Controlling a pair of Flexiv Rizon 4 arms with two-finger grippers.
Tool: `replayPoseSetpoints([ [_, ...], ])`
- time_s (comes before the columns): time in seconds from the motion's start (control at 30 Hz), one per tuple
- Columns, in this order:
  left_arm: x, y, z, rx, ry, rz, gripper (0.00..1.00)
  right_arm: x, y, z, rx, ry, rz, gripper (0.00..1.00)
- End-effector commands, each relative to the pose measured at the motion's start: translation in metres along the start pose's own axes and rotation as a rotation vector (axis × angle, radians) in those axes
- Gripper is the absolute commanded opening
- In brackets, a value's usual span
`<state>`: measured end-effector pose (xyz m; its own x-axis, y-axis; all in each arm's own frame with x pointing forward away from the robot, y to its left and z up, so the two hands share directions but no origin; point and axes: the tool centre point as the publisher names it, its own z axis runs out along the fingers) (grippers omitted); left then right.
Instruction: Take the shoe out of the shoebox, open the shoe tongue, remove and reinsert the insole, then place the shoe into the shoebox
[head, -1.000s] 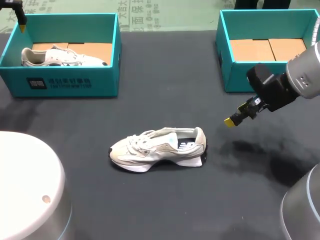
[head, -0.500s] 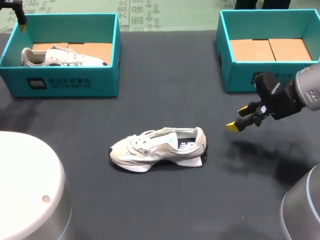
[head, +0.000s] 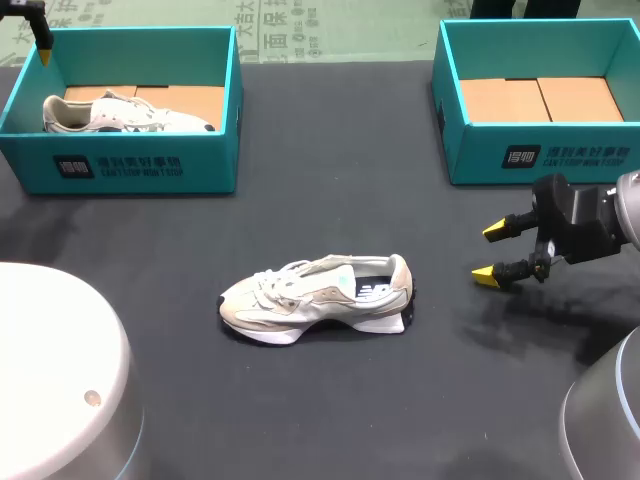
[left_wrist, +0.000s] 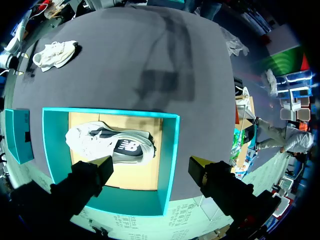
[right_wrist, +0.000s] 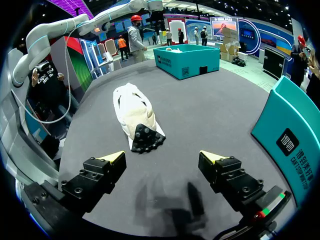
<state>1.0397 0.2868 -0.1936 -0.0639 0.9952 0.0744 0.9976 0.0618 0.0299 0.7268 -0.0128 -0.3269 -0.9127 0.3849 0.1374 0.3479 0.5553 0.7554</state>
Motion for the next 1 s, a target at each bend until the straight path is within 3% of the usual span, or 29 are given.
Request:
replayPoseSetpoints([
  [0.03,0.000,-0.001,0.000,-0.003,0.002,0.000,1.00,0.008,-0.012,-0.002,-0.024,-0.002,0.014,1.00],
  [0.4,0.000,-0.001,0.000,-0.003,0.002,0.000,1.00,0.008,-0.012,-0.002,-0.024,-0.002,0.014,1.00],
  [0.43,0.000,-0.001,0.000,-0.003,0.002,0.000,1.00,0.008,-0.016,0.002,-0.030,0.009,-0.057,1.00],
  [0.57,0.000,-0.001,0.000,-0.003,0.002,0.000,1.00,0.004,-0.039,0.009,-0.130,0.056,-0.117,1.00],
  [0.67,0.000,-0.001,0.000,-0.003,0.002,0.000,1.00,0.000,-0.050,0.014,-0.160,0.067,-0.129,1.00],
  [0.83,0.000,-0.001,0.000,-0.003,0.002,0.000,1.00,-0.001,-0.052,0.017,-0.206,0.066,-0.173,1.00],
  [1.0,0.000,-0.001,0.000,-0.003,0.002,0.000,1.00,0.002,-0.049,0.030,-0.203,0.080,-0.193,1.00],
])
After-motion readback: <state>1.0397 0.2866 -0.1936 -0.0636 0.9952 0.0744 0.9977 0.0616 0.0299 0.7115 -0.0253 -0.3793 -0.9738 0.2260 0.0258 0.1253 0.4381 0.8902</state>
